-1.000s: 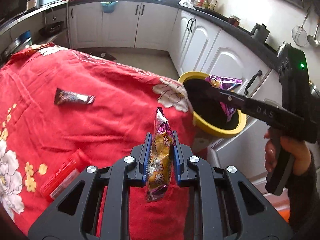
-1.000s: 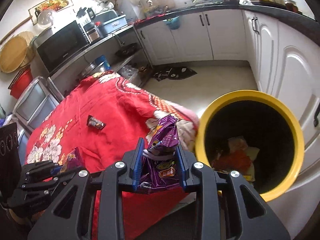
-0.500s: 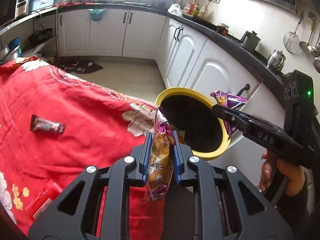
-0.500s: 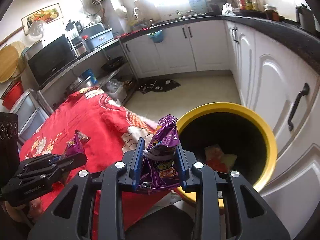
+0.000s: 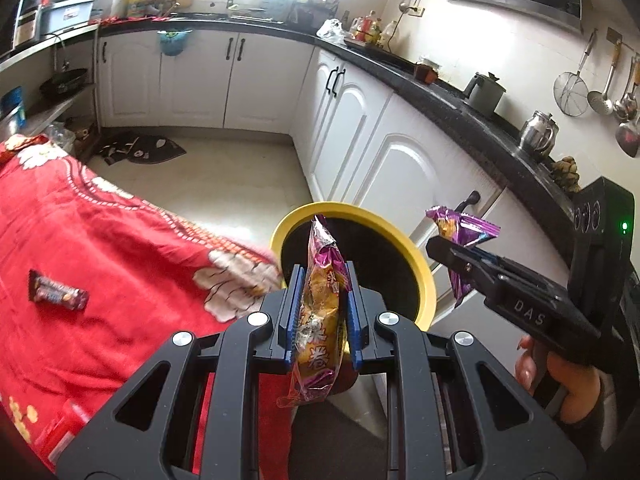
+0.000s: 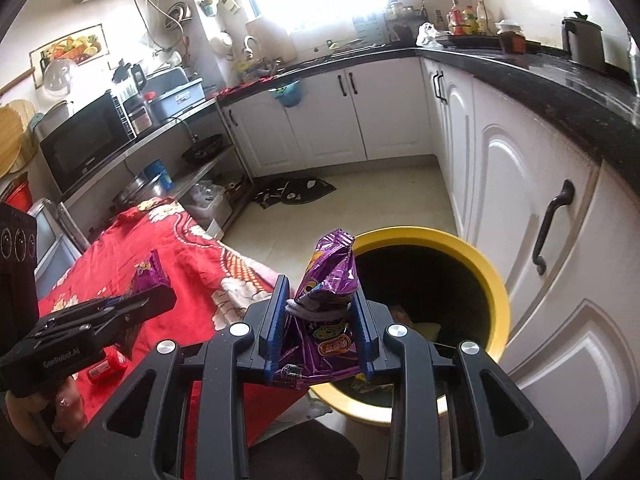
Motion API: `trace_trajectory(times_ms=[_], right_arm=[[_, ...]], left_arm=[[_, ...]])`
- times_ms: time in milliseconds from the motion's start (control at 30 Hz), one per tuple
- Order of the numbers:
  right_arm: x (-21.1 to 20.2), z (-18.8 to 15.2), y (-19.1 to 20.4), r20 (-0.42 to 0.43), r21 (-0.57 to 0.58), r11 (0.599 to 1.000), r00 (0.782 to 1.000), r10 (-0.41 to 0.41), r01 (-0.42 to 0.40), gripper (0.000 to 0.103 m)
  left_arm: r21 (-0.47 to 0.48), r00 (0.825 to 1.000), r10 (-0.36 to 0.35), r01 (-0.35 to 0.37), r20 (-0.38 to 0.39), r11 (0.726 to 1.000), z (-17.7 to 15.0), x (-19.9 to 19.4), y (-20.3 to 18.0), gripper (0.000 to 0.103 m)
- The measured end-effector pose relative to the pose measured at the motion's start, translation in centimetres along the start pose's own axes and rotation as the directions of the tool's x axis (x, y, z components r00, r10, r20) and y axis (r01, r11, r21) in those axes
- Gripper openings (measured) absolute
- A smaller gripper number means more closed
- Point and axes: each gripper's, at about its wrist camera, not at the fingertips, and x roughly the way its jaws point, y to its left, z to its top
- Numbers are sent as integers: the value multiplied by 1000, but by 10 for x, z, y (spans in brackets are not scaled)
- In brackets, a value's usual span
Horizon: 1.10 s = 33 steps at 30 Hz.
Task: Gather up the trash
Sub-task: 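Carry the purple wrapper and yellow snack packet over the yellow-rimmed bin, then open both tools to drop the wrapper and packet into the bin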
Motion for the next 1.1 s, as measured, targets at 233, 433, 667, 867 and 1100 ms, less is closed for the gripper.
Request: trace_trajectory(times_ms=[233,433,667,867,1100], right_arm=[[-4,4,-15,15,7,999,999,-32,32,29],[-2,3,-30,10,22,998,998,-64,64,29],[14,-3,-46,-18,40,994,995,-101,102,30],[33,-10,-54,-55,45,992,992,-114,117,31],[57,-23,-59,-107,36,991,987,-123,128,31]], left_arm=[[21,1000,-23,23,8,1000,17,15,-18,14],[40,999,-39,39,-5,998,27,32,-31,14],[56,999,-48,49,-24,997,33,52,-42,14],[58,998,-49,51,-37,997,35,66,-45,15],[51,997,-47,51,-67,997,36,83,-44,15]])
